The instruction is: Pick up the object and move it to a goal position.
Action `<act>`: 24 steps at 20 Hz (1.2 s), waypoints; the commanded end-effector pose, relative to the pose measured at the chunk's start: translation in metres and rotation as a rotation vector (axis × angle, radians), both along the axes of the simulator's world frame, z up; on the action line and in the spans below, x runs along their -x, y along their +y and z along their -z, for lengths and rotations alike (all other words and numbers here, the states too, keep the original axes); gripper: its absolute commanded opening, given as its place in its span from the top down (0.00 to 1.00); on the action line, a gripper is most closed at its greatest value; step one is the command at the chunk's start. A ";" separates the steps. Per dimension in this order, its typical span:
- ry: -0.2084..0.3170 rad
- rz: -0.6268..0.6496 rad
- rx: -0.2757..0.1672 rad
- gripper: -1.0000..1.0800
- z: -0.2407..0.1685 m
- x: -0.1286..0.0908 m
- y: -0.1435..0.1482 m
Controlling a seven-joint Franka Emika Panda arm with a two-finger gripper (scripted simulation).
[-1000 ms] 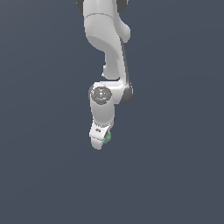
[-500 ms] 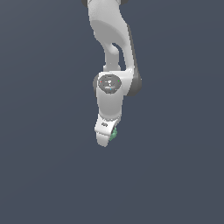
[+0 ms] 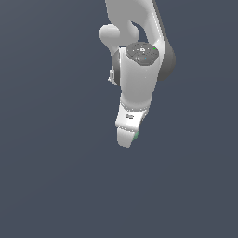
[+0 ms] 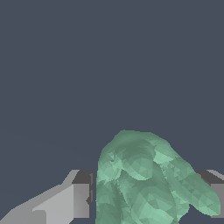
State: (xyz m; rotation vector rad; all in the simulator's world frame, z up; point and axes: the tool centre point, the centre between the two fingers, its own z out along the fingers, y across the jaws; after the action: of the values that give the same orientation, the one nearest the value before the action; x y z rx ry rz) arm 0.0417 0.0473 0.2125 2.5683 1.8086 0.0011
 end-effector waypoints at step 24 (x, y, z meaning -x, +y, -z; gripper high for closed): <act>0.001 0.002 0.000 1.00 -0.151 -0.027 0.082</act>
State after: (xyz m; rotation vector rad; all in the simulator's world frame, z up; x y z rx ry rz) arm 0.0682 0.1287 0.3617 2.5702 1.8071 0.0012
